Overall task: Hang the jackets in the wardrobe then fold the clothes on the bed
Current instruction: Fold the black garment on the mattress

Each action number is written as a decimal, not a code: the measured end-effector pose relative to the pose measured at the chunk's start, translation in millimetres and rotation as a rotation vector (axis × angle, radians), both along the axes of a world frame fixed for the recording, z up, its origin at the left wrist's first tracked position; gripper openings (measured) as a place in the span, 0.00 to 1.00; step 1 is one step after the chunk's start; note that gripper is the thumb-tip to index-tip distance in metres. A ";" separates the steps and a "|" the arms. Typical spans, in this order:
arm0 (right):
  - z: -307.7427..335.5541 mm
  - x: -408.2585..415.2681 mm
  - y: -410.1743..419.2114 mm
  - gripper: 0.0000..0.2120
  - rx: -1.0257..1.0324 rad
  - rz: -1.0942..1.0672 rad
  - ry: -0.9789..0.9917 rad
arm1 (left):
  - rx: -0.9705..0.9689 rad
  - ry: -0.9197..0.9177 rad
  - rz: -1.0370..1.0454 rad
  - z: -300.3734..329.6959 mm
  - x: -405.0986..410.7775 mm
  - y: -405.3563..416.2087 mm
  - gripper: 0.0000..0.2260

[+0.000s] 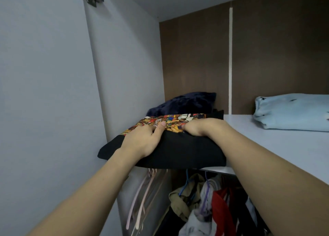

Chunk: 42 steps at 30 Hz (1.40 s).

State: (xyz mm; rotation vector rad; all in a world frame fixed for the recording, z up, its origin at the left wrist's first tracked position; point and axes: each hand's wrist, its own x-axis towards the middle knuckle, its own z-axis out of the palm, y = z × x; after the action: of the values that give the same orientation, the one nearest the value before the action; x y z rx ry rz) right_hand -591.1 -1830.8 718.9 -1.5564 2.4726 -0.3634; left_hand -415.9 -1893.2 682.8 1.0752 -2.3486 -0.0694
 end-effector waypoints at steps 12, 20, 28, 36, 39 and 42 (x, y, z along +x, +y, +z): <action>0.8 -11.9 -10.0 0.24 -0.019 0.008 0.046 | -0.494 0.265 -0.019 -32.4 22.4 -16.7 0.24; 17.2 -7.6 1.5 0.33 -0.109 0.037 0.144 | -0.463 0.205 -0.050 -30.4 12.4 -36.1 0.19; -2.9 16.6 41.9 0.48 0.030 0.231 0.100 | -0.513 0.174 0.019 -57.4 49.3 -57.4 0.23; 8.7 19.5 33.2 0.37 0.093 0.206 0.214 | -0.402 0.159 -0.058 -48.4 48.7 -54.5 0.23; 18.0 16.0 30.8 0.43 0.186 0.192 0.207 | -0.378 0.183 -0.203 -60.4 54.5 -47.7 0.22; 21.0 16.6 24.3 0.42 0.231 0.192 0.226 | -0.333 0.118 -0.163 -64.1 52.9 -50.0 0.26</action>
State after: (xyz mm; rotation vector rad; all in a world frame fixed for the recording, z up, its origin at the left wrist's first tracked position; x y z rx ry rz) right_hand -574.4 -1806.5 739.9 -1.7968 2.3878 0.1315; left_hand -363.0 -1943.2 618.8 0.6999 -2.2358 0.1869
